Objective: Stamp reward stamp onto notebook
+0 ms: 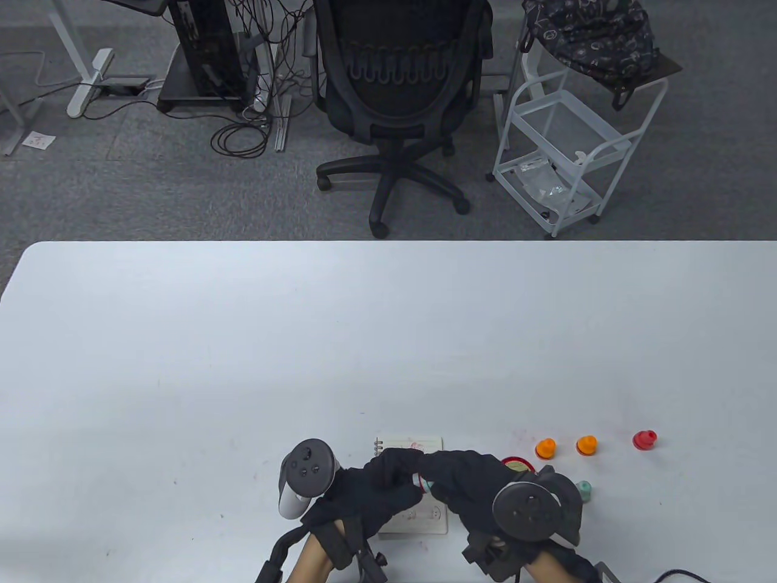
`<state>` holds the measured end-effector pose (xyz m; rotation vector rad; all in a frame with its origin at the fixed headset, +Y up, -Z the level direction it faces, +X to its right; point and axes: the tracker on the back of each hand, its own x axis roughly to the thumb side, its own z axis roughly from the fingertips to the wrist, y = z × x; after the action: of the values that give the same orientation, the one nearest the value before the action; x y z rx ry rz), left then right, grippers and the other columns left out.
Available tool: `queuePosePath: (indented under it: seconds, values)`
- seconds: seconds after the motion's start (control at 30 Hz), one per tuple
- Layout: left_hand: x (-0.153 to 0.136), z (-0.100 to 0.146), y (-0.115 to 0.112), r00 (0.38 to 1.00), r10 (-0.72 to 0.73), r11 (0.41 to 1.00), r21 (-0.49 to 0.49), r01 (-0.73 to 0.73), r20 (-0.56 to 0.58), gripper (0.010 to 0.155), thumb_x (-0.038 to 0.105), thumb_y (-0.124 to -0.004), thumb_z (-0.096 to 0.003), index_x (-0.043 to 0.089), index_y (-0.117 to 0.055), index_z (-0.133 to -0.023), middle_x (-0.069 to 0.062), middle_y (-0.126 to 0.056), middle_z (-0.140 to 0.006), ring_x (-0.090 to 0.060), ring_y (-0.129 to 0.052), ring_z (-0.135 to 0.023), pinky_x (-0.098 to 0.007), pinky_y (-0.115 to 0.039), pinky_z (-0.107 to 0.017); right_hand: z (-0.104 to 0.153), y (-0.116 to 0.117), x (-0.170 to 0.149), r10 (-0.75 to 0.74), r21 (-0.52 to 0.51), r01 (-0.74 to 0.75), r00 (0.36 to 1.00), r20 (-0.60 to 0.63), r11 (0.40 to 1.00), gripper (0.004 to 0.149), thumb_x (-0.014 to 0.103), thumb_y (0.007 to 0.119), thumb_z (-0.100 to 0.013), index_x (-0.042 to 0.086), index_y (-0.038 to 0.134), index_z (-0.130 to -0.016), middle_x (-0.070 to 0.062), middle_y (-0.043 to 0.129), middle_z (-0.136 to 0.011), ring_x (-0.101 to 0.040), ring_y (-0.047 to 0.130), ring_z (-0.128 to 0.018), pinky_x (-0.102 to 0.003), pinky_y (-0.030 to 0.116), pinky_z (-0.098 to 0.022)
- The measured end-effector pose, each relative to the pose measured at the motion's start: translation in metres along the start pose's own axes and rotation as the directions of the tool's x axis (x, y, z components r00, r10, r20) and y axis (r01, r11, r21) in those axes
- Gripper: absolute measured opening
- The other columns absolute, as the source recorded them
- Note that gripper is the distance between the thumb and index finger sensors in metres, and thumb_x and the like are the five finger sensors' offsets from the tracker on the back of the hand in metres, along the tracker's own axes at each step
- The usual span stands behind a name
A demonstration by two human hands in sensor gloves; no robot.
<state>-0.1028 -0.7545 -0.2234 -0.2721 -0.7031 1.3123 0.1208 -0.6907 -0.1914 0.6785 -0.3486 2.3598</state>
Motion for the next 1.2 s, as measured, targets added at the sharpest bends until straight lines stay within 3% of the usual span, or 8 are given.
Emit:
queuePosePath:
  seconds: [0.2, 0.87, 1.03, 1.2]
  values:
    - [0.001, 0.0, 0.0, 1.0, 0.016, 1.0, 0.015, -0.016, 0.009, 0.063, 0.03, -0.08, -0.052, 0.002, -0.056, -0.103, -0.014, -0.074, -0.094, -0.04, -0.086, -0.073, -0.064, -0.065, -0.063, 0.0, -0.001, -0.003, -0.044, -0.025, 0.044, 0.999, -0.019, 0.999, 0.047, 0.033, 0.084, -0.031, 0.027, 0.085, -0.077, -0.002, 0.097, -0.073, -0.016, 0.105, -0.051, -0.036, 0.088, -0.044]
    - [-0.002, 0.002, 0.001, 0.994, -0.106, 0.994, 0.032, 0.106, -0.013, 0.063, 0.032, -0.079, -0.0518, 0.001, -0.059, -0.103, -0.014, -0.076, -0.094, -0.041, -0.088, -0.073, -0.063, -0.067, -0.062, -0.001, 0.005, -0.004, -0.016, 0.041, 0.017, 0.999, -0.037, 0.999, 0.046, 0.034, 0.084, -0.033, 0.027, 0.084, -0.079, -0.002, 0.096, -0.075, -0.017, 0.104, -0.052, -0.036, 0.087, -0.046]
    - [0.0, 0.006, 0.011, 0.976, -0.211, 0.972, 0.092, 0.214, -0.045, 0.075, 0.048, -0.076, -0.0525, 0.001, -0.056, -0.108, -0.019, -0.072, -0.101, -0.047, -0.083, -0.078, -0.066, -0.064, -0.063, 0.0, 0.0, -0.008, -0.019, 0.025, 0.021, 0.998, -0.059, 0.999, 0.047, 0.034, 0.084, -0.033, 0.027, 0.084, -0.079, -0.002, 0.096, -0.075, -0.017, 0.104, -0.053, -0.037, 0.087, -0.046]
    - [0.003, 0.014, 0.03, 0.931, -0.356, 0.919, 0.149, 0.365, -0.084, 0.077, 0.052, -0.074, -0.0532, 0.001, -0.059, -0.109, -0.023, -0.073, -0.101, -0.051, -0.082, -0.078, -0.067, -0.063, -0.062, 0.001, -0.021, -0.011, 0.032, -0.045, -0.035, 0.998, -0.061, 0.998, 0.046, 0.034, 0.084, -0.033, 0.027, 0.084, -0.079, -0.002, 0.096, -0.076, -0.018, 0.104, -0.054, -0.037, 0.086, -0.046]
